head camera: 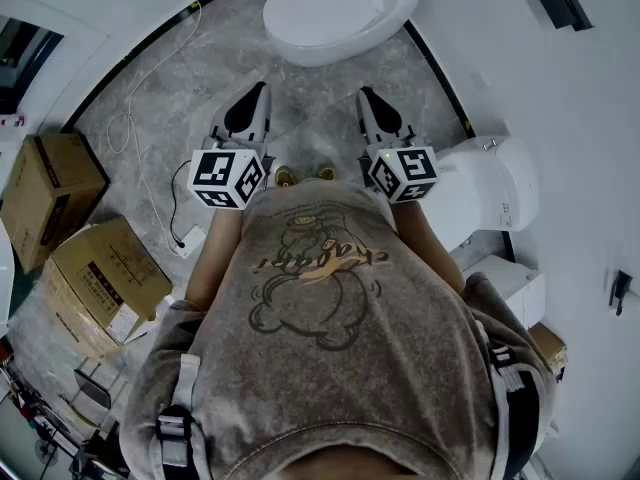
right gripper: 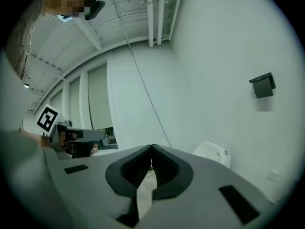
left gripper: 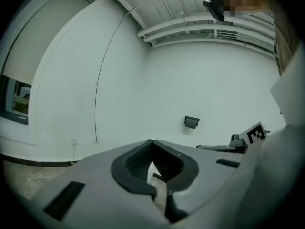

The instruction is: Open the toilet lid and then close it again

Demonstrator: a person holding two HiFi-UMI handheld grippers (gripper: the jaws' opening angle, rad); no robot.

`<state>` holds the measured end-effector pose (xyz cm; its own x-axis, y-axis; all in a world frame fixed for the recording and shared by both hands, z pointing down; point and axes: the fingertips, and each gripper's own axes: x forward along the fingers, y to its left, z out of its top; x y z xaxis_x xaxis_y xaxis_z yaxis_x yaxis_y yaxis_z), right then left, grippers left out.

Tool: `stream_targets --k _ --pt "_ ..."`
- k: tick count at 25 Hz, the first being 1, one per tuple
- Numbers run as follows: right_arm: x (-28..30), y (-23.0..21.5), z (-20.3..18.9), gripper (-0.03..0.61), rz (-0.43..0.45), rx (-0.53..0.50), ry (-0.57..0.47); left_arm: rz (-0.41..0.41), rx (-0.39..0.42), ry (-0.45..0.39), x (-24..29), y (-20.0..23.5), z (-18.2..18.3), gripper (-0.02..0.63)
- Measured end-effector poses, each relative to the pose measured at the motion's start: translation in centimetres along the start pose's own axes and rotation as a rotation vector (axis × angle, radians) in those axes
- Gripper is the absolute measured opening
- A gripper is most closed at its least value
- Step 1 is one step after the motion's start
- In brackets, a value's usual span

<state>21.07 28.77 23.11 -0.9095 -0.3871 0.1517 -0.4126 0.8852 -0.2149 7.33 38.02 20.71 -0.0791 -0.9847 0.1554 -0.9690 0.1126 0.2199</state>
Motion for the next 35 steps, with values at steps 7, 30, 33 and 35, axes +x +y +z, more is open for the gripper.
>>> stream_targets --k 7,30,33,35 --pt "0.0 -1.7 0.3 0.026 -0.004 0.021 -0.014 0.004 -0.004 0.010 1.2 -0.7 -0.5 0.009" --pt "22.8 -13.5 -18.4 0.026 0.034 0.095 0.081 -0.045 0.024 0.135 24.3 13.7 -18.2 0.009" --pt "26.6 -15.4 -23.6 0.026 0.035 0.125 0.100 -0.047 0.013 0.164 27.8 16.5 -23.4 0.009" --pt "28.8 -16.8 -27.3 0.026 0.032 0.147 0.111 -0.049 0.013 0.180 29.8 18.0 -27.0 0.009"
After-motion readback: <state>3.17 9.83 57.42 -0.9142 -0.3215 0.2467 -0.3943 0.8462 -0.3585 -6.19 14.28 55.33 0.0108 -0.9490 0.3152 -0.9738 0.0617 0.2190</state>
